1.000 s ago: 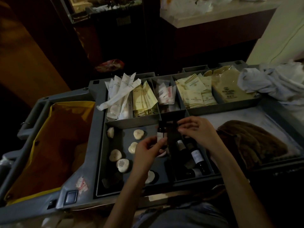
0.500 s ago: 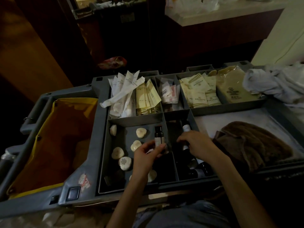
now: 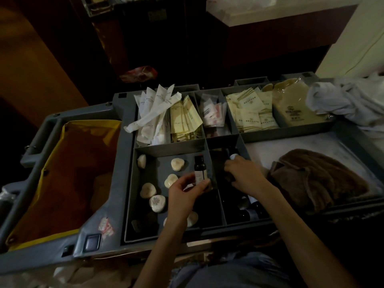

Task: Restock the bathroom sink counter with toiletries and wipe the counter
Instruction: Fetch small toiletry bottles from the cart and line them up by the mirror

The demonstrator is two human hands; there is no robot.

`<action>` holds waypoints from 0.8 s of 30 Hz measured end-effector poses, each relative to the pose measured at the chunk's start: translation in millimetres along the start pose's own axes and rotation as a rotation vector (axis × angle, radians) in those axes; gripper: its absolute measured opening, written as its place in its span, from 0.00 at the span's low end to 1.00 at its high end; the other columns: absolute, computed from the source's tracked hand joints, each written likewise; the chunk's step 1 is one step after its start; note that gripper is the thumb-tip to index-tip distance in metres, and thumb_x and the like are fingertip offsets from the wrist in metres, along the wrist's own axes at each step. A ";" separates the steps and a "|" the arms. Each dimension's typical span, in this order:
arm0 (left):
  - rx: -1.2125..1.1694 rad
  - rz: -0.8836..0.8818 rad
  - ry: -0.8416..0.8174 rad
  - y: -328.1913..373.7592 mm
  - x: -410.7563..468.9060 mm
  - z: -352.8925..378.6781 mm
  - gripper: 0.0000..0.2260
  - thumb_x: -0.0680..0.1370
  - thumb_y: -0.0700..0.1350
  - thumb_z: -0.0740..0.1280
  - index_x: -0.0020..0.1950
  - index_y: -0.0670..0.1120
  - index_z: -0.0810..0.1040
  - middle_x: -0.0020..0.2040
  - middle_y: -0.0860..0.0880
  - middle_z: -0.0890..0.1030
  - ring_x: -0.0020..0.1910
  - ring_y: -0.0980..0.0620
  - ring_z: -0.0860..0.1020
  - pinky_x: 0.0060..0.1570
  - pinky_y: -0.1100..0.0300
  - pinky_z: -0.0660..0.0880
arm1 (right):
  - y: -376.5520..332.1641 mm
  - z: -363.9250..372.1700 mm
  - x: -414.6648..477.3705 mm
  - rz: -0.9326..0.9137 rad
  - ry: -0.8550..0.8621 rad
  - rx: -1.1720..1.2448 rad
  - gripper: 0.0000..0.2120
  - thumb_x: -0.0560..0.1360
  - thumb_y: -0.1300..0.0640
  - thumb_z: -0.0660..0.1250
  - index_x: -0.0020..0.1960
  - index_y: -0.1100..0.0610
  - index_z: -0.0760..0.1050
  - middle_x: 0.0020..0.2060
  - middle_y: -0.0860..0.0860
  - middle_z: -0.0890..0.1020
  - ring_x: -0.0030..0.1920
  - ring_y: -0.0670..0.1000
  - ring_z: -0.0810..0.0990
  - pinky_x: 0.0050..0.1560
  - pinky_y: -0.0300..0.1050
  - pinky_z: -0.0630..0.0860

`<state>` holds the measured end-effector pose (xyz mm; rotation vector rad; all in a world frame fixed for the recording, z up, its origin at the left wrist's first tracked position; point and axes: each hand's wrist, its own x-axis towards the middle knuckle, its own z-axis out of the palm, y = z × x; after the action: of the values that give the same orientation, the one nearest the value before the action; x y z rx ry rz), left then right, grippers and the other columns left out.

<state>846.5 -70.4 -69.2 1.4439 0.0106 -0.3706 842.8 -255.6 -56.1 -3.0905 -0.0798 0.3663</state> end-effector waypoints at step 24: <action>0.003 0.029 -0.030 2.4 -1.5 0.5 0.09 0.73 0.36 0.71 0.51 0.45 0.80 0.42 0.48 0.85 0.44 0.51 0.84 0.41 0.64 0.78 | -12.6 7.3 -26.0 0.189 0.168 1.851 0.24 0.70 0.57 0.68 0.64 0.65 0.72 0.57 0.63 0.80 0.59 0.61 0.79 0.62 0.56 0.74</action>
<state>845.5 -70.3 -66.4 1.4402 -0.0354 -0.3688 815.2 -244.2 -56.6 -1.2681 0.3451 0.0422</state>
